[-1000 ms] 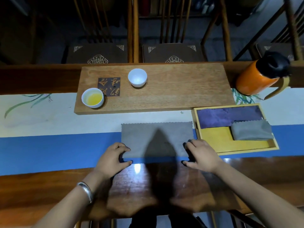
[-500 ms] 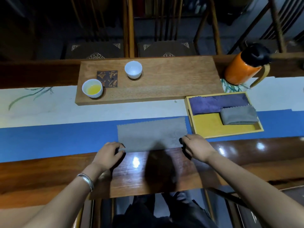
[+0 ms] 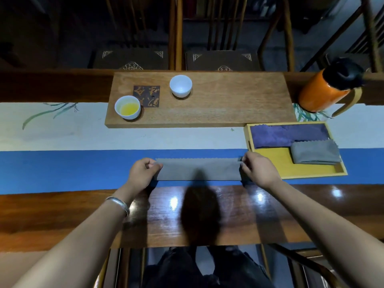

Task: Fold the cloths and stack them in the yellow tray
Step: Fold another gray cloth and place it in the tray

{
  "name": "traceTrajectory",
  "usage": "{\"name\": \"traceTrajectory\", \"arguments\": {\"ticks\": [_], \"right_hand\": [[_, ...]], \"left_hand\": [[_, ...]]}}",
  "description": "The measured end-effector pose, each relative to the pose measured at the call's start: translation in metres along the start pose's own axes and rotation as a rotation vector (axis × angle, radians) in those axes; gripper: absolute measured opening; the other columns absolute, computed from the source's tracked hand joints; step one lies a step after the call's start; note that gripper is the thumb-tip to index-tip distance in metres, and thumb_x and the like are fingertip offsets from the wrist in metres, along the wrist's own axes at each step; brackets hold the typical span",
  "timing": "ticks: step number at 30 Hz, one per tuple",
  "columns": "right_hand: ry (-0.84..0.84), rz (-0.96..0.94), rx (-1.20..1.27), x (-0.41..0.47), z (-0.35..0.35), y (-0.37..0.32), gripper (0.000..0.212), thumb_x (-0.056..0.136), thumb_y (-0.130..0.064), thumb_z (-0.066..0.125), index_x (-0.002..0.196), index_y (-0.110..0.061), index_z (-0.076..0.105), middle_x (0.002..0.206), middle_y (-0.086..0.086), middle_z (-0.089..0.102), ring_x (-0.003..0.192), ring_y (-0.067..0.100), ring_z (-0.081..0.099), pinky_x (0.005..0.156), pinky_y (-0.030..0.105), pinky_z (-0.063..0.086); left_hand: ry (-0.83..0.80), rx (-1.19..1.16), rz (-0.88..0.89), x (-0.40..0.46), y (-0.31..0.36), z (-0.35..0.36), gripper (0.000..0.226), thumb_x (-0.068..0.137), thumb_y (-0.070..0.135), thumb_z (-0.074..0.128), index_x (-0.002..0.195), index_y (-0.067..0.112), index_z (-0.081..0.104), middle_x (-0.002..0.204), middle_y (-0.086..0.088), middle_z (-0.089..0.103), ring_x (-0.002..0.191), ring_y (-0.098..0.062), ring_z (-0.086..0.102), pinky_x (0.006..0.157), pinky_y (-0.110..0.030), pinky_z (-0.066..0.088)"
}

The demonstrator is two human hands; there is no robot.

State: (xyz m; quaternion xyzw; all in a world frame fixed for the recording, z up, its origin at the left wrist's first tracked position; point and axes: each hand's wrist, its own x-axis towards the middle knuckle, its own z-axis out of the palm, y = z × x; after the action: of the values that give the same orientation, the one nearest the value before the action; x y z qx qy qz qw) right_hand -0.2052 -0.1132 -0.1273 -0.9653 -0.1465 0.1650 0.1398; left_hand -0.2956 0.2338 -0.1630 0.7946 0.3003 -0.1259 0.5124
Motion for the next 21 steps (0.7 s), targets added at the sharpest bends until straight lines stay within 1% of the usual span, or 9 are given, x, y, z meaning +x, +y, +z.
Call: {"name": "traceTrajectory", "arguments": {"ticks": [2,5,9,11,13,15,17,19,21], "right_hand": [[0.015,0.036,-0.031,0.010,0.005,0.000,0.014,0.092,-0.022,0.054,0.092,-0.008,0.055,0.095,0.015,0.064,0.084,0.038,0.059,0.066,0.035,0.039],[0.013,0.057,-0.148,0.022,0.013,0.001,0.014,0.092,-0.019,0.051,0.090,-0.007,0.055,0.095,0.016,0.065,0.084,0.038,0.059,0.067,0.034,0.033],[-0.013,0.077,-0.292,0.034,0.023,-0.001,0.011,0.091,-0.013,0.045,0.091,-0.007,0.055,0.094,0.014,0.065,0.087,0.035,0.058,0.078,0.038,0.035],[-0.004,0.087,-0.349,0.037,0.026,-0.002,0.009,0.090,-0.009,0.046,0.092,-0.007,0.055,0.094,0.013,0.065,0.087,0.034,0.058,0.078,0.038,0.034],[-0.003,0.086,-0.397,0.039,0.029,-0.003,0.008,0.087,-0.006,0.048,0.092,-0.006,0.055,0.093,0.014,0.065,0.086,0.034,0.059,0.076,0.038,0.032],[-0.006,0.083,-0.424,0.039,0.029,-0.006,0.009,0.084,-0.002,0.050,0.091,-0.004,0.055,0.092,0.017,0.065,0.086,0.034,0.060,0.075,0.038,0.033],[-0.005,0.078,-0.419,0.039,0.028,-0.012,0.010,0.079,0.004,0.053,0.088,0.000,0.056,0.086,0.021,0.065,0.081,0.036,0.061,0.075,0.039,0.037],[0.026,0.092,-0.386,0.039,0.026,-0.020,0.012,0.073,0.009,0.056,0.084,0.003,0.056,0.079,0.024,0.062,0.074,0.038,0.061,0.070,0.042,0.042],[0.064,0.105,-0.301,0.038,0.021,-0.029,0.011,0.076,0.006,0.055,0.088,0.003,0.055,0.083,0.025,0.061,0.077,0.039,0.059,0.067,0.042,0.040]], "left_hand": [[0.058,0.021,-0.023,0.009,0.001,0.005,0.029,0.086,0.023,0.068,0.082,-0.005,0.062,0.075,-0.011,0.062,0.072,-0.022,0.056,0.066,-0.036,0.048],[0.111,0.135,-0.042,0.017,0.001,0.011,0.027,0.085,0.028,0.067,0.078,0.002,0.063,0.076,-0.006,0.064,0.073,-0.020,0.057,0.067,-0.032,0.044],[0.174,0.123,-0.025,0.024,0.005,0.017,0.021,0.084,0.028,0.068,0.080,0.007,0.064,0.080,-0.004,0.066,0.077,-0.020,0.059,0.066,-0.029,0.042],[0.205,0.139,-0.023,0.028,0.008,0.017,0.023,0.083,0.030,0.069,0.080,0.008,0.064,0.080,-0.003,0.067,0.076,-0.020,0.060,0.066,-0.030,0.044],[0.204,0.198,-0.027,0.031,0.009,0.017,0.026,0.082,0.033,0.068,0.080,0.008,0.064,0.078,-0.005,0.068,0.077,-0.023,0.061,0.067,-0.035,0.049],[0.195,0.281,-0.031,0.031,0.010,0.019,0.026,0.083,0.036,0.066,0.078,0.010,0.061,0.073,-0.002,0.064,0.075,-0.024,0.060,0.061,-0.034,0.047],[0.205,0.347,-0.035,0.030,0.010,0.020,0.027,0.084,0.039,0.064,0.077,0.013,0.057,0.071,-0.001,0.061,0.075,-0.026,0.059,0.057,-0.031,0.041],[0.232,0.389,-0.033,0.030,0.010,0.019,0.028,0.087,0.038,0.061,0.081,0.012,0.055,0.080,-0.006,0.062,0.078,-0.029,0.058,0.060,-0.033,0.043],[0.262,0.372,-0.064,0.030,0.011,0.018,0.031,0.090,0.038,0.057,0.089,0.007,0.054,0.095,-0.014,0.063,0.087,-0.033,0.058,0.067,-0.036,0.045]]}}
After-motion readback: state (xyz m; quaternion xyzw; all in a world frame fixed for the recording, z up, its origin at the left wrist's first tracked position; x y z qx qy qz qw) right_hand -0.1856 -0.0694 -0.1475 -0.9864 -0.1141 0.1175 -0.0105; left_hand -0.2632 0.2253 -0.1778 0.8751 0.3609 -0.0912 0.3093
